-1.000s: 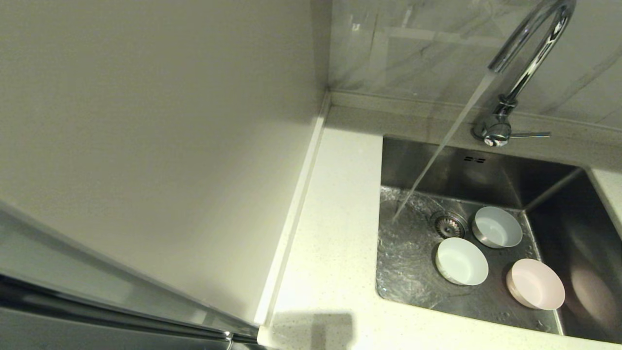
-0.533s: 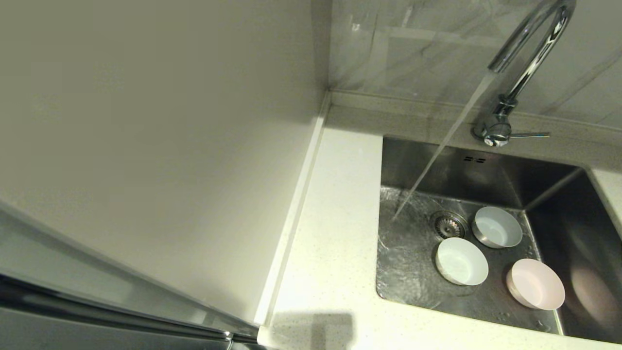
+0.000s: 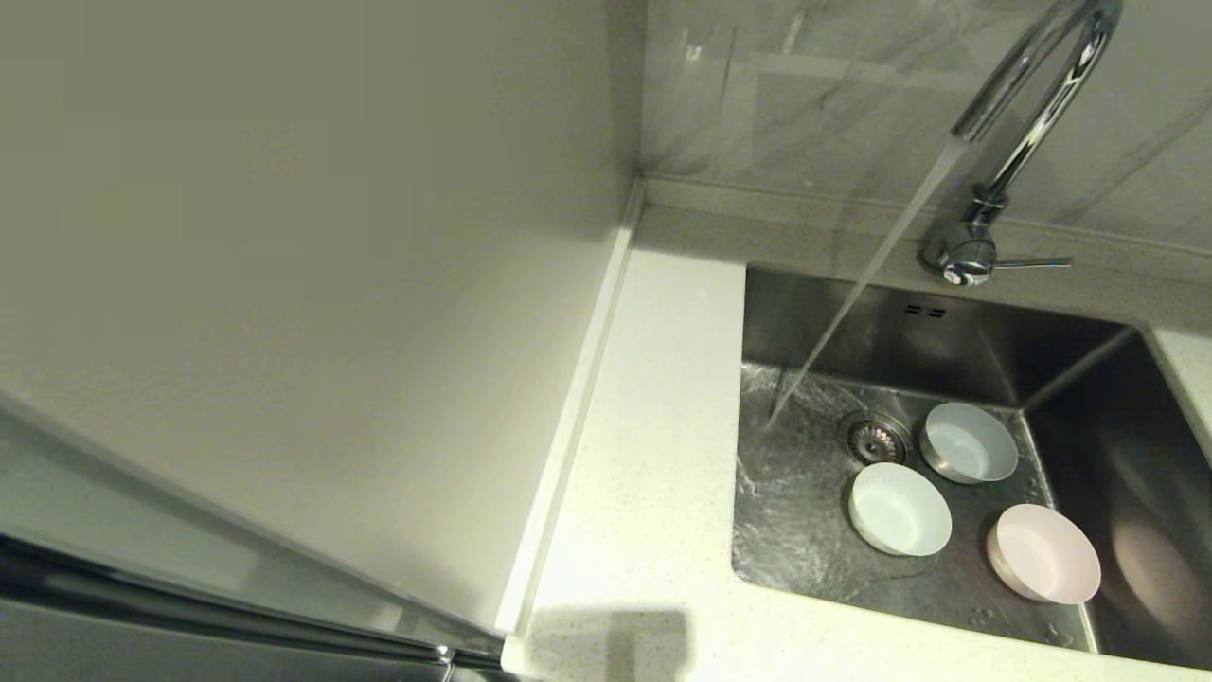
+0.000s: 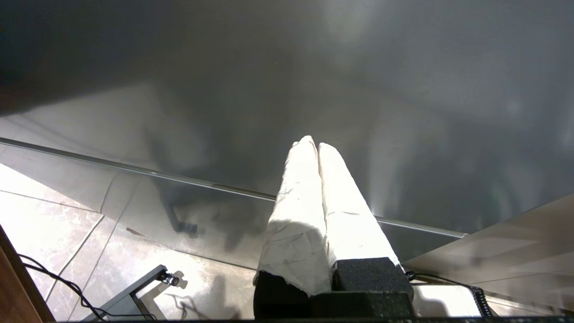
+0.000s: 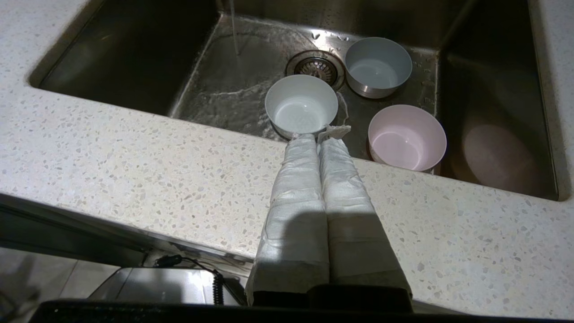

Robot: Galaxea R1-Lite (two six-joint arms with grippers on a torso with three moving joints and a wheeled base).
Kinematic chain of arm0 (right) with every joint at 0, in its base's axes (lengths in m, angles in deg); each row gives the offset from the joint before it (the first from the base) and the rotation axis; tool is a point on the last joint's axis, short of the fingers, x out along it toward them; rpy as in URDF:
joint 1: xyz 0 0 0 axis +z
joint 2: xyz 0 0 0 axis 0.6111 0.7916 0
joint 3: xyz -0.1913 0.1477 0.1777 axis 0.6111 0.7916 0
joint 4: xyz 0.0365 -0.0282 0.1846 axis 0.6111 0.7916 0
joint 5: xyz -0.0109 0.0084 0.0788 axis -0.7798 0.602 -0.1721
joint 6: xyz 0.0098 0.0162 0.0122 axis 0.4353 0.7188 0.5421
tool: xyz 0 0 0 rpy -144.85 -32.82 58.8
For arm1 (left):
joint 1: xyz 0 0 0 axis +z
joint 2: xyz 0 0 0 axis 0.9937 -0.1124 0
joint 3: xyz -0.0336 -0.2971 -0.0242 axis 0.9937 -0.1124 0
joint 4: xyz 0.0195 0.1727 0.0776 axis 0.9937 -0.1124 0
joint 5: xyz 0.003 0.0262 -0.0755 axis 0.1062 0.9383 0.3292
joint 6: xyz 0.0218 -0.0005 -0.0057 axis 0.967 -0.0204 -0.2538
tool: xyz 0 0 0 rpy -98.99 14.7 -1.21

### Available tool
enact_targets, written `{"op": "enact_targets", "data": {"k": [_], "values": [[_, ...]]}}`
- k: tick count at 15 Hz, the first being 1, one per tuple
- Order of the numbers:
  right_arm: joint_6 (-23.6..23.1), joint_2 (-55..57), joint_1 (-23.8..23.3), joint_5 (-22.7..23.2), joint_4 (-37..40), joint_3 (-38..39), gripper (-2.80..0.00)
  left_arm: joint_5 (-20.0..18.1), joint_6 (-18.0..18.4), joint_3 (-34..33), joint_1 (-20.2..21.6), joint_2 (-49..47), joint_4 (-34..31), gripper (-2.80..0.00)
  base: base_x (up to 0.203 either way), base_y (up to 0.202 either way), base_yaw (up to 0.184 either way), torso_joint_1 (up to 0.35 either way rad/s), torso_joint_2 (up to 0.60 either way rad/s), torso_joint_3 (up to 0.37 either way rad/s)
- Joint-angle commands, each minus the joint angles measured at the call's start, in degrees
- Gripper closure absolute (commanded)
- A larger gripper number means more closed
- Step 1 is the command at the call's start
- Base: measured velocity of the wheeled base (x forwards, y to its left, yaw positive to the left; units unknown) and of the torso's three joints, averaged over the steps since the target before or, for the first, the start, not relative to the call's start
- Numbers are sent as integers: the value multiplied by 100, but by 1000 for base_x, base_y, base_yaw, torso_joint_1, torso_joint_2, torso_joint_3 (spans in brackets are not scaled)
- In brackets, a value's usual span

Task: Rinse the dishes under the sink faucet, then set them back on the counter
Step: Wait for the water to rinse the bowl

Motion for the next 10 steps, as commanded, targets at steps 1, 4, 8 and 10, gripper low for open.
{"op": "enact_targets", "data": {"k": [1,4,8,10], "values": [[5,10,1,-2,1,0,0,0,-3,0,5,18,2,0,0,0,0,0,0,0],[4,10,1,-2,-1,0,0,0,0,0,5,18,2,0,0,0,0,0,0,0],[5,10,1,-2,1,0,0,8,5,0,-4,18,2,0,0,0,0,0,0,0],[5,10,1,-2,1,0,0,0,-3,0,5,18,2,0,0,0,0,0,0,0]]}}
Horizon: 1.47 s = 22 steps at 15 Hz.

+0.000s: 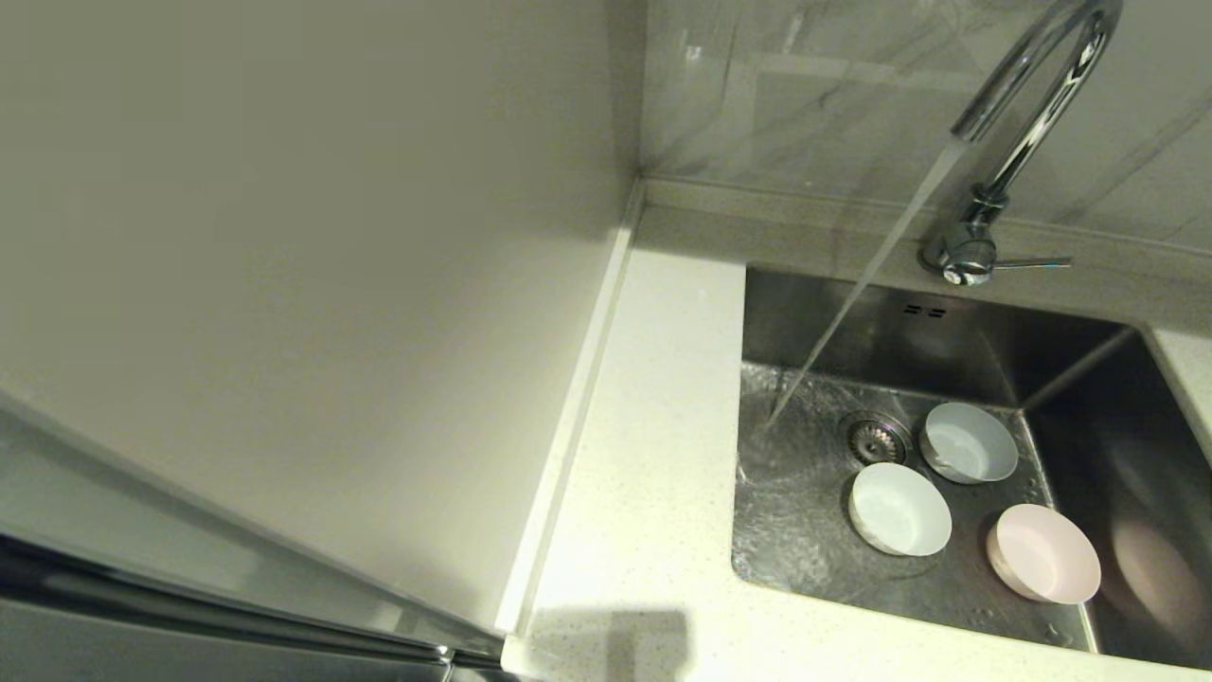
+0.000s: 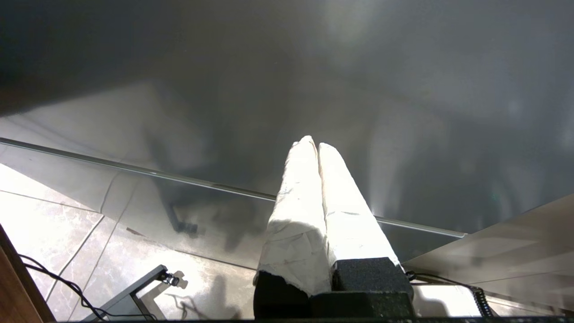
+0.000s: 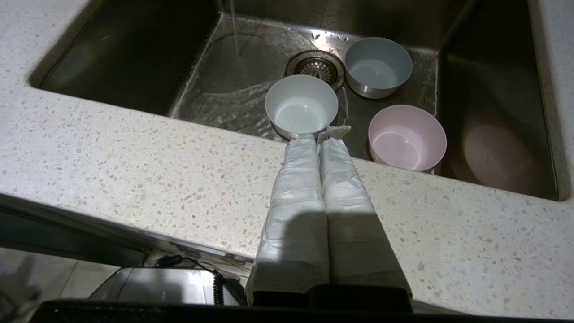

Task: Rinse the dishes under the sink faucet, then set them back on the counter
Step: Wait for the water to rinse the bowl

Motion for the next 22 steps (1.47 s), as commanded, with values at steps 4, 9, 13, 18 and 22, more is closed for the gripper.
{"op": "enact_targets", "data": {"k": [4,9,13,18,22], "values": [[3,7,1,-2,1,0,0,0,1,0,-6,18,4,0,0,0,0,0,0,0],[3,7,1,-2,-3,0,0,0,-4,0,2,18,4,0,0,0,0,0,0,0],[3,7,1,-2,-1,0,0,0,-4,0,-6,18,4,0,0,0,0,0,0,0],[3,7,1,-2,0,0,0,0,-2,0,-4,21,4,0,0,0,0,0,0,0],[3,7,1,-2,1,0,0,0,-4,0,0,18,4,0,0,0,0,0,0,0]]}}
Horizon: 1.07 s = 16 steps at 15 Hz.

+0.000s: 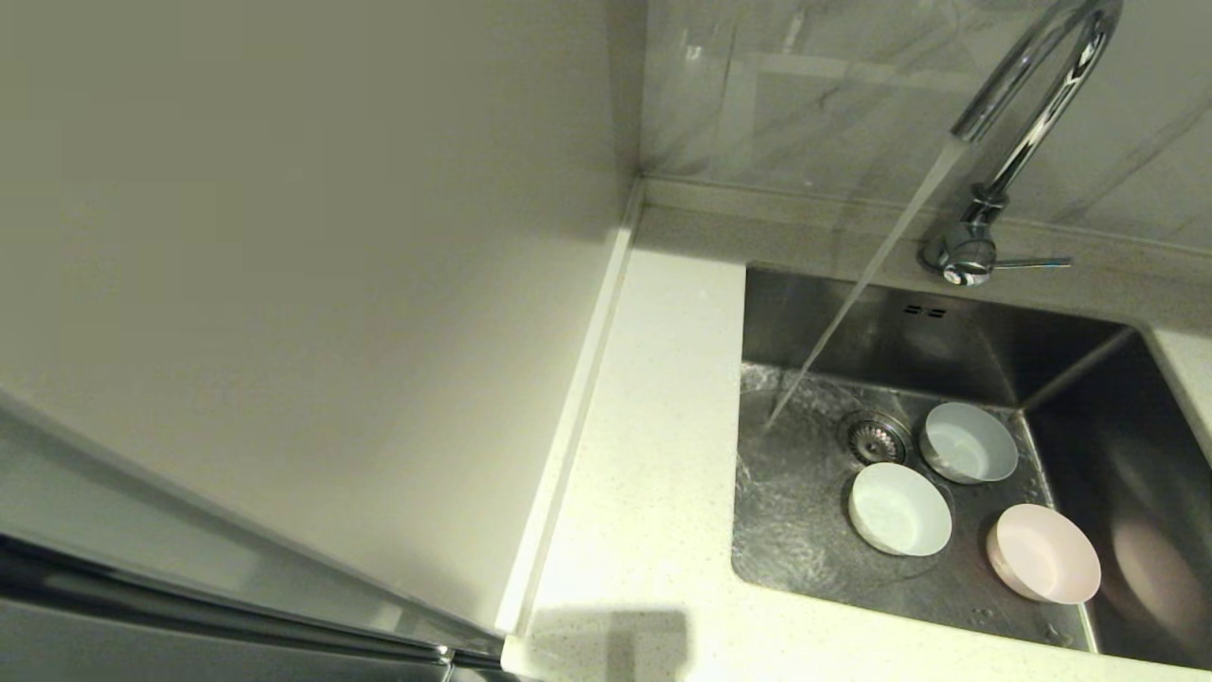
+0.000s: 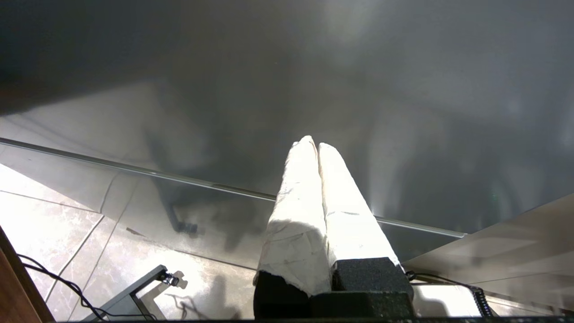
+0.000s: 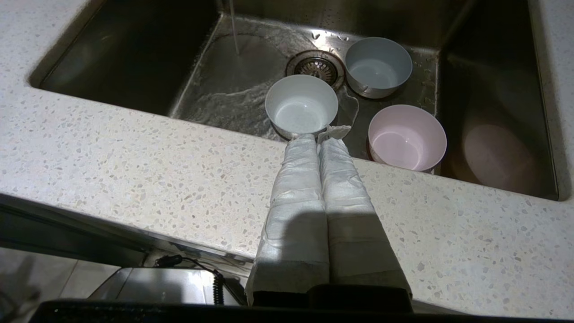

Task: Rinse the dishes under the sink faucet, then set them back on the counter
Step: Wait for the water to rinse the bowl

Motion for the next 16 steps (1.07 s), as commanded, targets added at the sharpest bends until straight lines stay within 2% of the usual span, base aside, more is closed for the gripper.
{"op": "enact_targets", "data": {"k": [1,16], "values": [[3,7,1,-2,-7,0,0,3,-4,0,2,18,3,0,0,0,0,0,0,0],[3,7,1,-2,-6,0,0,3,-4,0,0,18,3,0,0,0,0,0,0,0]]}}
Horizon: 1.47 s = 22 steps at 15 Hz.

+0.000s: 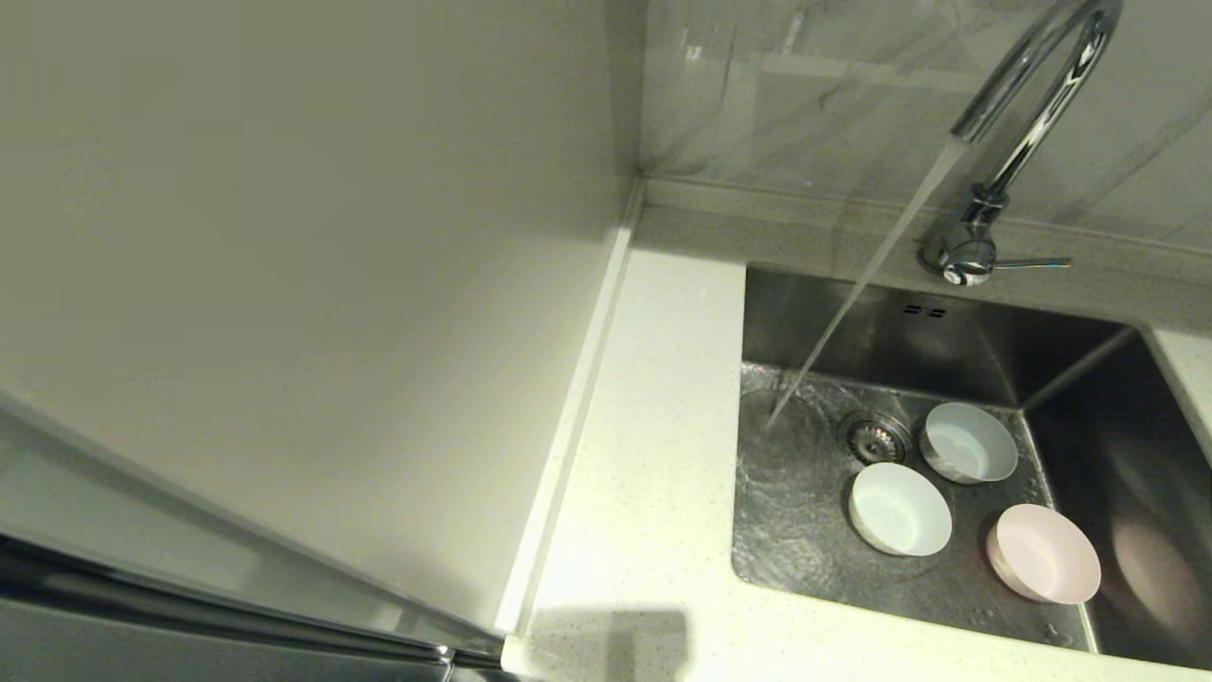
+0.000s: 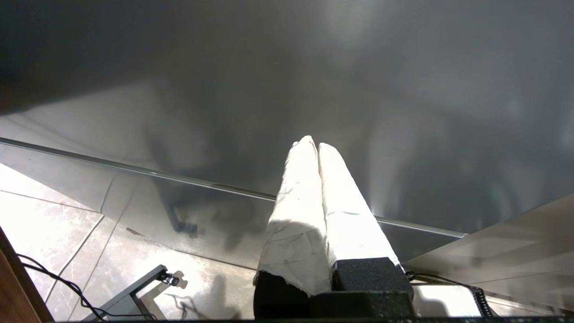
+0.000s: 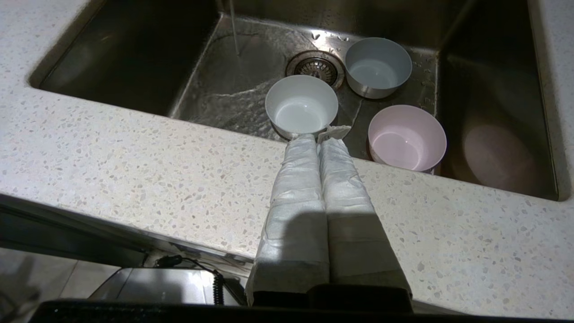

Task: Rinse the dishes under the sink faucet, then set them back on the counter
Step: Wait for the water to rinse the bowl

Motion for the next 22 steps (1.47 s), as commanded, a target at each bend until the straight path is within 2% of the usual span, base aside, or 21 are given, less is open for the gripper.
{"op": "enact_targets", "data": {"k": [1,22], "values": [[0,7,1,-2,-2,0,0,3,-3,0,2,26,2,0,0,0,0,0,0,0],[-70,7,1,42,6,0,0,3,5,0,2,18,2,0,0,0,0,0,0,0]]}}
